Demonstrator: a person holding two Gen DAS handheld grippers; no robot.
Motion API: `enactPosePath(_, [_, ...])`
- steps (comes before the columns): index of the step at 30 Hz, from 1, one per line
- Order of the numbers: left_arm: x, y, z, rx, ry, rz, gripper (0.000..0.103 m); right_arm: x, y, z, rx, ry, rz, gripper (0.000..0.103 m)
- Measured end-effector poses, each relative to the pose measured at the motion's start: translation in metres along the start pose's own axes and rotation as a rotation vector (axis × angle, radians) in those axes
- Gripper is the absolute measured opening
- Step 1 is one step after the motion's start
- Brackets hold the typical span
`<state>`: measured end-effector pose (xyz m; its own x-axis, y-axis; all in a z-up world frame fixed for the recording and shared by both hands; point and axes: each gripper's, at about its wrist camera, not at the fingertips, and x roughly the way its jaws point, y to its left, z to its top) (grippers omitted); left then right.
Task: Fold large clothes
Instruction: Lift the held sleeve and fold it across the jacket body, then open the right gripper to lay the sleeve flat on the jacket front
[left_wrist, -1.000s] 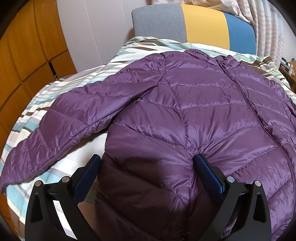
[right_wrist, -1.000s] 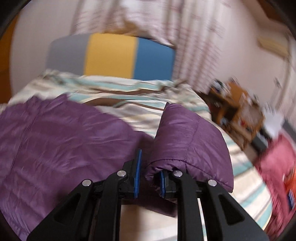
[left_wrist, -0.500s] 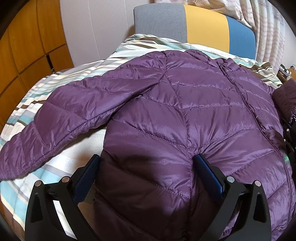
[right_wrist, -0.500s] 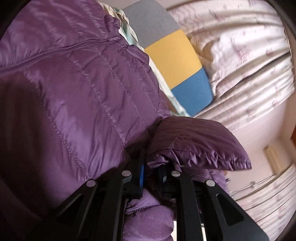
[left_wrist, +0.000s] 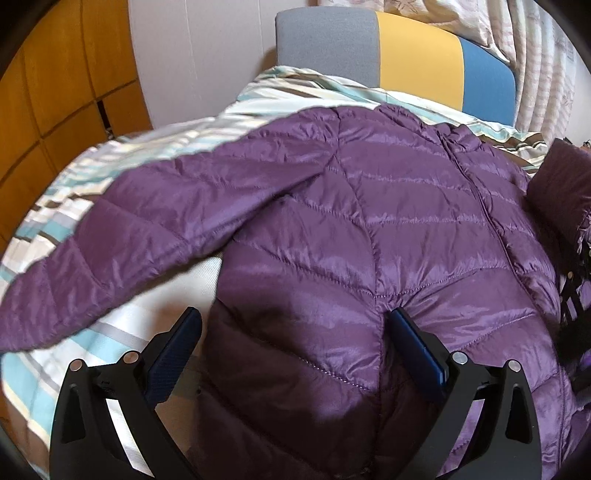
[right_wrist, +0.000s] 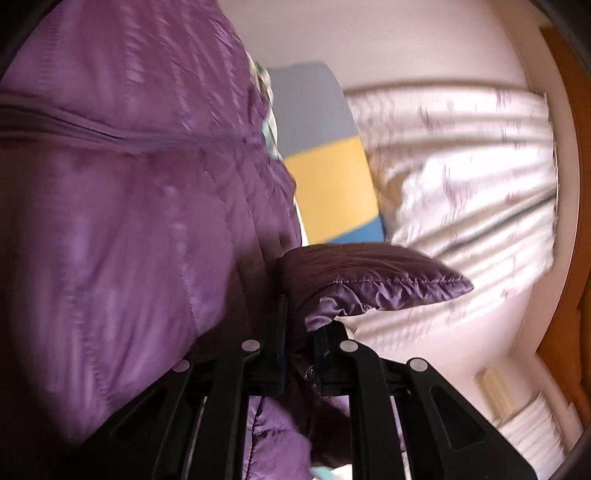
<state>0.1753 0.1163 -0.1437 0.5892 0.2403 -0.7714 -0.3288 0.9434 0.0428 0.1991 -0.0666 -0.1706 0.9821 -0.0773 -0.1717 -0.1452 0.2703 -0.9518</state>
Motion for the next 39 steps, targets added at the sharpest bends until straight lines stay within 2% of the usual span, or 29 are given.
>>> enactPosePath(3, [-0.016,-0.007,0.011,0.009,-0.039,-0.012,0.100,-0.008,0.000,0.004,-0.039,-0.071,0.000,0.012])
enactPosePath(5, [-0.028,-0.016,0.022,0.004,-0.068,-0.061,0.100,-0.002,-0.005,0.006,-0.020,-0.076,0.004,0.014])
enactPosePath(7, [-0.036,-0.026,0.032,0.009,-0.087,-0.106,0.100,0.006,-0.013,0.006,0.003,-0.051,0.051,0.022])
enactPosePath(9, [-0.041,-0.038,0.041,0.026,-0.101,-0.136,0.100,0.007,-0.023,0.008,0.014,-0.037,0.074,0.042])
enactPosePath(11, [-0.041,-0.053,0.049,0.051,-0.103,-0.162,0.100,0.003,-0.038,0.006,0.071,-0.023,0.117,0.054])
enactPosePath(13, [-0.038,-0.068,0.053,0.074,-0.104,-0.173,0.100,0.007,-0.058,0.002,0.170,0.015,0.204,0.060])
enactPosePath(15, [-0.031,-0.082,0.056,0.097,-0.099,-0.178,0.100,0.015,-0.077,-0.005,0.283,0.064,0.281,0.075])
enactPosePath(18, [-0.010,-0.100,0.061,0.094,-0.055,-0.203,0.100,0.029,-0.092,-0.020,0.400,0.131,0.320,0.079])
enactPosePath(21, [0.006,-0.116,0.067,0.065,-0.007,-0.222,0.100,0.036,-0.101,-0.021,0.428,0.147,0.303,0.080])
enactPosePath(24, [0.018,-0.138,0.073,0.068,0.006,-0.230,0.099,0.031,-0.097,-0.019,0.410,0.136,0.255,0.081])
enactPosePath(25, [0.024,-0.145,0.075,0.087,0.015,-0.224,0.089,0.022,-0.089,-0.024,0.407,0.132,0.243,0.081])
enactPosePath(26, [0.029,-0.152,0.074,0.105,0.026,-0.215,0.066,0.024,-0.091,-0.022,0.401,0.125,0.223,0.082])
enactPosePath(27, [0.037,-0.158,0.073,0.128,0.050,-0.202,0.055,0.019,-0.086,-0.027,0.399,0.121,0.209,0.082])
enactPosePath(28, [0.044,-0.161,0.072,0.138,0.074,-0.208,0.039,0.014,-0.081,-0.030,0.396,0.116,0.194,0.083])
enactPosePath(30, [0.051,-0.160,0.068,0.124,0.063,-0.191,0.032,0.020,-0.082,-0.027,0.392,0.111,0.176,0.083])
enactPosePath(32, [0.051,-0.153,0.066,0.110,0.036,-0.171,0.016,0.024,-0.084,-0.024,0.396,0.109,0.172,0.083])
enactPosePath(33, [0.052,-0.149,0.065,0.104,0.030,-0.161,0.013,0.015,-0.078,-0.031,0.399,0.108,0.173,0.083])
enactPosePath(37, [0.051,-0.127,0.066,0.085,-0.018,-0.068,0.009,0.003,-0.074,-0.038,0.421,0.103,0.194,0.083])
enactPosePath(39, [0.052,-0.113,0.067,0.048,-0.029,-0.048,0.009,-0.018,-0.068,-0.047,0.447,0.087,0.230,0.085])
